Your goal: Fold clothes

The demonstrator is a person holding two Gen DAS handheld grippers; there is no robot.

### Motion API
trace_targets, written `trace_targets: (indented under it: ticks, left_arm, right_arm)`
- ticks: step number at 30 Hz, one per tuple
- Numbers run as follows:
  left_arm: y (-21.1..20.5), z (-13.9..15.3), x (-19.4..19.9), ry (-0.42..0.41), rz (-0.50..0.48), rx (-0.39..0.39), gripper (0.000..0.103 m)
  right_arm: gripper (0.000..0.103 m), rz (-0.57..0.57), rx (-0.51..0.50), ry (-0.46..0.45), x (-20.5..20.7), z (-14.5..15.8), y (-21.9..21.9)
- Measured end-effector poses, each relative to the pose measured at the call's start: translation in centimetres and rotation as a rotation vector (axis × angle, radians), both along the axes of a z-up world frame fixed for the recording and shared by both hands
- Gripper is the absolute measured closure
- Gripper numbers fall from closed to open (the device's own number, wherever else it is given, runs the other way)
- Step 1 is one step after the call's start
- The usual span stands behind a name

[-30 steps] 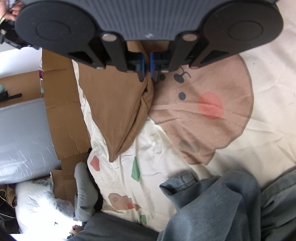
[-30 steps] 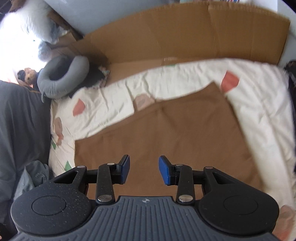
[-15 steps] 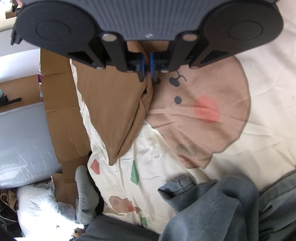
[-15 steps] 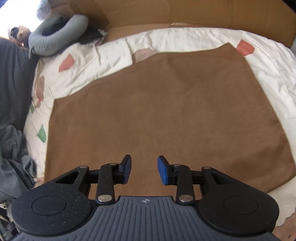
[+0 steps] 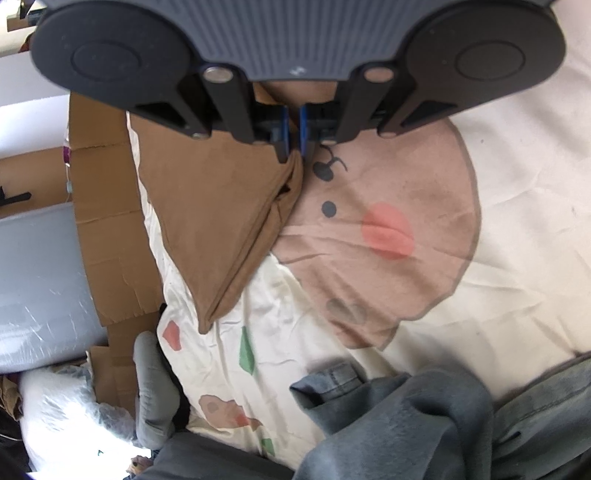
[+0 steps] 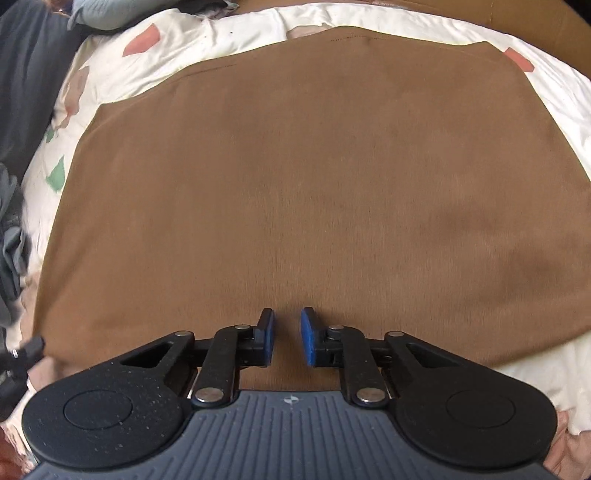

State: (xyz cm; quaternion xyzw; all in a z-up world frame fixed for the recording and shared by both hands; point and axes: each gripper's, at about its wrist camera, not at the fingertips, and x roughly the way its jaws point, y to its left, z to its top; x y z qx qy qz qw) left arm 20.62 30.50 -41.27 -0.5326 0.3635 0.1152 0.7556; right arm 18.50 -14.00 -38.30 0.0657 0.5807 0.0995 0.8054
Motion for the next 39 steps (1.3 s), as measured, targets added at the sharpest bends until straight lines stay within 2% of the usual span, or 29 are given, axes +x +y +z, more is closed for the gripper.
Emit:
trace_targets:
  ticks: [6,11,13,15,18,20,28,35,36,38,39]
  left_arm:
    - [-0.3,-0.4,-0.2,-0.028,0.001,-0.006,0.097]
    - [-0.4,-1.0,-0.5,-0.052,-0.008,-0.015,0.097]
    - [-0.3,-0.9,-0.6,-0.05,-0.027,-0.006,0.097]
    - [-0.3,-0.8,-0.7,-0.048,-0.046,0.007,0.093]
    - [-0.3,-0.7,-0.9,-0.055,-0.065,0.02,0.08]
    - [-0.4,-0.9,-0.7,-0.061,-0.08,0.019,0.068]
    - [0.2,-1.9,-0.2,-0.139,-0.055,-0.019,0.065]
    - [0.0,-2.8,1.0,-0.193,-0.074,-0.048,0.067]
    - [0.0,-3.0,1.0,-0.197,-0.073,-0.057,0.071]
    - [0.0,-3.3,0.9,-0.199,-0.071,-0.068,0.093]
    - [0.1,-3.5,0.7,-0.199,-0.069,-0.071,0.095]
  right_arm:
    - [0.083,-0.021,0.015,-0.045,-3.0,-0.1,-0.7]
    - [0.082,0.018,-0.021,-0.061,-4.3,0.4,0.0]
    - [0.087,0.009,-0.022,-0.063,-4.7,1.1,-0.1]
    - [0.087,0.002,-0.026,-0.081,-5.0,2.0,-0.1]
    - [0.088,0.005,-0.034,-0.117,-5.1,3.1,0.2]
    - [0.088,0.016,-0.041,-0.135,-4.6,3.3,0.6]
    - [0.088,0.034,-0.075,-0.14,-3.2,1.6,0.4]
    - [0.087,0.065,-0.071,-0.121,-4.5,0.3,-0.3]
    - [0.087,0.074,-0.076,-0.122,-4.7,0.3,-0.3]
    - [0.088,0.096,-0.093,-0.126,-4.8,0.6,0.0]
    - [0.088,0.1,-0.096,-0.13,-4.8,0.9,0.2]
